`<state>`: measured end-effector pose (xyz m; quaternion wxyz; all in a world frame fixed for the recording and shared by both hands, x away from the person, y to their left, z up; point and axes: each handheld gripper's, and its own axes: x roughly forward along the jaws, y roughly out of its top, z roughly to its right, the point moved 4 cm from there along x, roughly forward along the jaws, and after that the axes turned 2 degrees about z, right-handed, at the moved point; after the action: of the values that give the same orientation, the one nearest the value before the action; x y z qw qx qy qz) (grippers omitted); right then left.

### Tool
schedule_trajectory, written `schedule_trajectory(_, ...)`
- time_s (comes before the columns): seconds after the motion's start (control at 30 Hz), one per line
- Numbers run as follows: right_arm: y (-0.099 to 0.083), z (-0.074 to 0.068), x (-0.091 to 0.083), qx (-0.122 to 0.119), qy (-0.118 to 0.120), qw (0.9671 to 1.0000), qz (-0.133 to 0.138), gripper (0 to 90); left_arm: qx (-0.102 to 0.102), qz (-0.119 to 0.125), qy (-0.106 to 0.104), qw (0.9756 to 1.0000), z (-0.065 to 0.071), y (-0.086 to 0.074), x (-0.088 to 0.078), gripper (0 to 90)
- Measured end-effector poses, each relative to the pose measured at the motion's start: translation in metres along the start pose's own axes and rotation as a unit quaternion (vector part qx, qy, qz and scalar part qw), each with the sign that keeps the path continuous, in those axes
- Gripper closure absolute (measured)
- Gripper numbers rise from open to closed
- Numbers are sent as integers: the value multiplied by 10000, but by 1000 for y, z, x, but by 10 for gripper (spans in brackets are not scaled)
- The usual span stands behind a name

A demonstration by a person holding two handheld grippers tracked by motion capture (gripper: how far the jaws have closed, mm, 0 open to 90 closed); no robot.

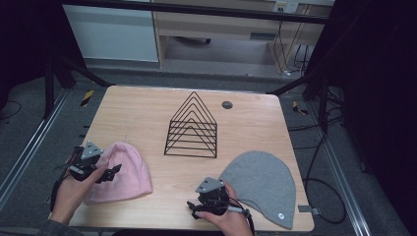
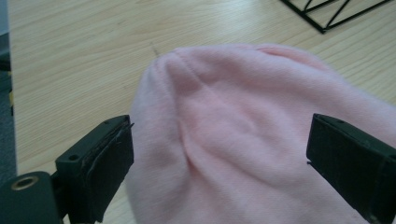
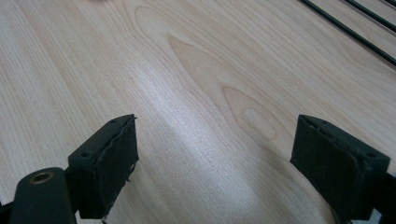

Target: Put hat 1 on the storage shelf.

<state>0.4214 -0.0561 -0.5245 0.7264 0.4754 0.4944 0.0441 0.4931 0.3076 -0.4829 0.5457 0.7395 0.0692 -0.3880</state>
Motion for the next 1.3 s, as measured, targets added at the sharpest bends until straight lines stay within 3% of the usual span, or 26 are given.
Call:
schedule_trajectory(0.37,2,1,-4,37,6,10000,74,143,-238,-75,166,9996,-25,-9,4,72)
schedule_trajectory(0.7,2,2,-3,61,-21,10000,60,141,-537,-117,275,9981,-55,-17,8,76)
schedule_trajectory(0.83,4,4,-7,125,-24,9998,159,144,-616,-102,303,9976,-61,-16,7,76)
schedule_trajectory(1.03,5,12,-14,142,-190,9994,271,190,-686,-117,305,9971,-67,-15,11,77)
schedule_trajectory(1.3,3,32,-22,348,-619,9969,344,311,-851,-111,184,9961,-78,-17,18,107)
